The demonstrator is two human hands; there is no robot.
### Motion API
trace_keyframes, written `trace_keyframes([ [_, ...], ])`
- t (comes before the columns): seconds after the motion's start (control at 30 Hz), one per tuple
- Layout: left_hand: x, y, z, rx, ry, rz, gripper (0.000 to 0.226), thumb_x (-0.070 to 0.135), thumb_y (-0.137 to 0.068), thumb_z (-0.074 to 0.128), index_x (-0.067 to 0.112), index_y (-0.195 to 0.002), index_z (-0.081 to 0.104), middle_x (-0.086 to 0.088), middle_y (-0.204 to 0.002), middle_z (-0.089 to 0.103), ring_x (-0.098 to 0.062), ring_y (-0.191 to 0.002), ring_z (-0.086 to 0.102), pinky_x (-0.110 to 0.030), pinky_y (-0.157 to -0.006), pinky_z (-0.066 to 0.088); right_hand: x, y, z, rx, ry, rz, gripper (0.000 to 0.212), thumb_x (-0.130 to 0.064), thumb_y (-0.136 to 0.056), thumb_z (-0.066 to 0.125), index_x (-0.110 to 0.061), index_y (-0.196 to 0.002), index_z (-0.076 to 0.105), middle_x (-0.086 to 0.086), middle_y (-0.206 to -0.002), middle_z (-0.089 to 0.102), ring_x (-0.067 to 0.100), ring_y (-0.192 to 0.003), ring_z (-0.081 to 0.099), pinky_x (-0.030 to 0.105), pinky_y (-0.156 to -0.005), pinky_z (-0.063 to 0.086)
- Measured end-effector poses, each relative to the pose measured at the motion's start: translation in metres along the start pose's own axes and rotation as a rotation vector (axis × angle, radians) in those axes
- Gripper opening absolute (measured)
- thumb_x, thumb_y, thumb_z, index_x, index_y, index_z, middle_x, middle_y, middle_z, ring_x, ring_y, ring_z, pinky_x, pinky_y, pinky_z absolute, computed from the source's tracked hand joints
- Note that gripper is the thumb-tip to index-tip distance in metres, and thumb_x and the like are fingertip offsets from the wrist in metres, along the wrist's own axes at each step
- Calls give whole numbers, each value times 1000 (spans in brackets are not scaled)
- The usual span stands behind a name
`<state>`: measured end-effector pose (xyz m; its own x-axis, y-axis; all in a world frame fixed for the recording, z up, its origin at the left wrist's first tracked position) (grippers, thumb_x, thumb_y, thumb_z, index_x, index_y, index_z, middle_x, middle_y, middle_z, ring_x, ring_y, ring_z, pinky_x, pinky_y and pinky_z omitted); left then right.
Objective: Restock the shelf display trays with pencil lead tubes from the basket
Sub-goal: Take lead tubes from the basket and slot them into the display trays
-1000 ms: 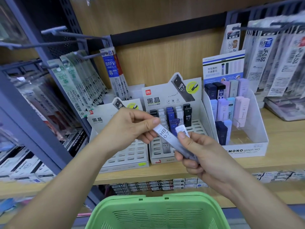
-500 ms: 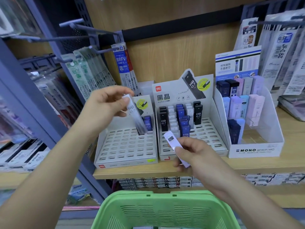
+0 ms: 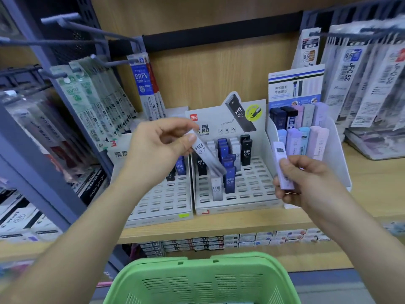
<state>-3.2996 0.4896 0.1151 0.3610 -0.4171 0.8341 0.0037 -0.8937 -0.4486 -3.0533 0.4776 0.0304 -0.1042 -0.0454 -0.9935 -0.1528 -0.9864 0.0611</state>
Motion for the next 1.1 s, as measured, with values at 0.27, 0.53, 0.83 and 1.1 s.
trace_keyframes([
  [0.27, -6, -12, 65, -78, -305, 75, 18, 16, -82, 75, 29, -94, 76, 13, -82, 73, -2, -74, 66, -15, -79, 52, 3, 0, -4, -53, -62, 24, 8, -3, -99, 51, -3, -106, 54, 15, -78, 68, 26, -68, 72, 32, -63, 62],
  [0.53, -13, -29, 94, -269, -657, 78, 18, 25, -86, 70, 28, -103, 75, 11, -98, 73, 3, -86, 59, -6, -78, 38, 1, 2, -5, -96, -98, 37, 10, -4, -99, 52, -12, -96, 57, 10, -73, 72, 28, -71, 73, 36, -68, 62],
  [0.83, -6, -46, 98, -390, -806, 134, 14, 22, -84, 71, 23, -97, 76, 9, -91, 74, -2, -81, 61, -2, -68, 36, -2, 2, -15, -128, -90, 63, 7, -6, -99, 54, -10, -102, 60, 17, -85, 74, 26, -71, 73, 32, -63, 61],
  [1.1, -9, -50, 103, -416, -676, 58, 15, 21, -82, 74, 24, -97, 76, 13, -85, 72, 18, -70, 55, 5, -67, 37, -6, 2, -17, -133, -106, 73, 10, -7, -98, 55, -15, -95, 59, 13, -78, 74, 22, -66, 72, 31, -62, 57],
])
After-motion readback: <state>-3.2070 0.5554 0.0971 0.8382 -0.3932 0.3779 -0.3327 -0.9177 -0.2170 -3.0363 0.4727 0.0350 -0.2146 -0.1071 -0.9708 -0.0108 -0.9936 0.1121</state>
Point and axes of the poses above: each hand's wrist, its own y-axis away from the middle knuckle, its own z-axis out of the palm, x = y × z, the point moved 3 cm from there along -y, towards the middle knuckle
